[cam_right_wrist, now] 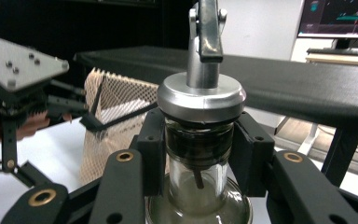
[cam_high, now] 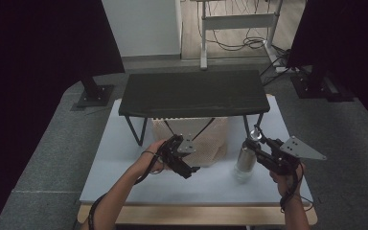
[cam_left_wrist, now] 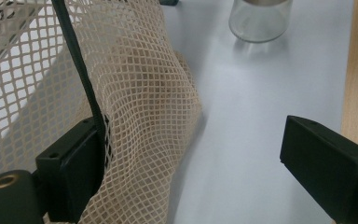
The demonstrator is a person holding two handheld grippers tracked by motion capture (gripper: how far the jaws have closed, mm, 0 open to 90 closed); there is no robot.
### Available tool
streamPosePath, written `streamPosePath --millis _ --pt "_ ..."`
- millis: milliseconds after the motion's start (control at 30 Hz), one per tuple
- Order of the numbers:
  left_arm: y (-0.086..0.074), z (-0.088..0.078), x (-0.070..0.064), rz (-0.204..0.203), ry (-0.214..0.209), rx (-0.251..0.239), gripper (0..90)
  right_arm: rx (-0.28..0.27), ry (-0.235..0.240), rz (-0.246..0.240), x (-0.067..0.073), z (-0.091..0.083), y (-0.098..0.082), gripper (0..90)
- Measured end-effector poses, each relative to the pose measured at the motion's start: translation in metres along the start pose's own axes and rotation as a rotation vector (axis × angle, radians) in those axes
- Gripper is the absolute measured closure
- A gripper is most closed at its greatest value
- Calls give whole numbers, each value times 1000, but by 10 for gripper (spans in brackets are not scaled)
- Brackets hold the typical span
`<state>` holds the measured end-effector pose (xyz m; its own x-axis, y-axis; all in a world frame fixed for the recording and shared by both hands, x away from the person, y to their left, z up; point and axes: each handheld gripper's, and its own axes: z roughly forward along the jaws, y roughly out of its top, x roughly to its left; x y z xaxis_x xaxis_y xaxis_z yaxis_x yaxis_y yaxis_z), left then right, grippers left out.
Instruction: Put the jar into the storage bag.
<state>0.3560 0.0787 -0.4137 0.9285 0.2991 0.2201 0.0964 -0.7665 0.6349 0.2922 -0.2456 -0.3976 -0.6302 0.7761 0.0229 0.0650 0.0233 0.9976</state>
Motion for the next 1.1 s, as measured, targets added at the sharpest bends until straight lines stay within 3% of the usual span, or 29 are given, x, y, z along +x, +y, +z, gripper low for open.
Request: streamPosePath --millis 167,567,1100 --pt "0 1 0 -5 7 0 89 -44 0 25 0 -1 5 604" --pt "0 0 -1 -11 7 -9 89 -67 13 14 0 8 26 603" --pt "1 -1 -2 0 12 -3 89 -189 82 23 1 27 79 604"
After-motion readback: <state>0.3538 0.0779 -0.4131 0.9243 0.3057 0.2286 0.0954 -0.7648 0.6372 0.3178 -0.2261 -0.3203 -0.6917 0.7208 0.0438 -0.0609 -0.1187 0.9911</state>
